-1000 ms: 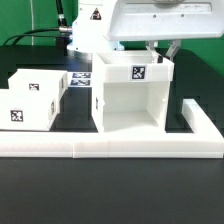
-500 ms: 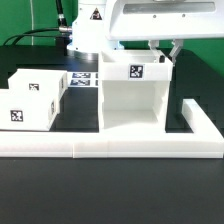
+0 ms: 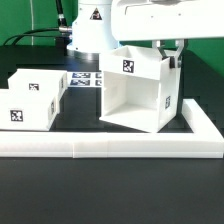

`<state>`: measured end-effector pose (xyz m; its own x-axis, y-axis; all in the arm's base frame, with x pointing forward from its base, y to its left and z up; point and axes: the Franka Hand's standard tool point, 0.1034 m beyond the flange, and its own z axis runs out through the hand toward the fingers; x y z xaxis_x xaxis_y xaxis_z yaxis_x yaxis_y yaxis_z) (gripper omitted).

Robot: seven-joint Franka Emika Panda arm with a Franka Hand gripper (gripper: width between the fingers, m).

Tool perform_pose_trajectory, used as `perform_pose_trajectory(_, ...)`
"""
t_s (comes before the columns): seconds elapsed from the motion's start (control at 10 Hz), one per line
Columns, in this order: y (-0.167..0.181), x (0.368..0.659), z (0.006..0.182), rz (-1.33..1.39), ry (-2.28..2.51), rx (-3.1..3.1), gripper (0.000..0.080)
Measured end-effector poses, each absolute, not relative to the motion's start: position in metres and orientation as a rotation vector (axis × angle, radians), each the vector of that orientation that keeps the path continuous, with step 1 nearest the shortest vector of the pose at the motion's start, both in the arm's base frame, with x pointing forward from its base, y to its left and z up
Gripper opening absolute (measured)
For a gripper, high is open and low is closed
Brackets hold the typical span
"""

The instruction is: Assemble drawer

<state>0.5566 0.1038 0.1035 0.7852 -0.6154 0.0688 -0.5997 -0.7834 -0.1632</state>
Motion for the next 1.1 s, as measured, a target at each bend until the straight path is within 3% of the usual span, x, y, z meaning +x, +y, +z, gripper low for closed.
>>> perform_pose_trajectory(0.3, 0.106, 0.558, 0.106, -0.163, 1.159, -2.74, 0.0044)
perform_pose_trajectory(0.6, 0.094, 0.563, 0.101, -0.099, 1.668, -2.421, 0.0047)
perform_pose_trajectory(1.1, 0.093, 0.566, 0.102, -0.053, 1.943, -2.149, 0.0052)
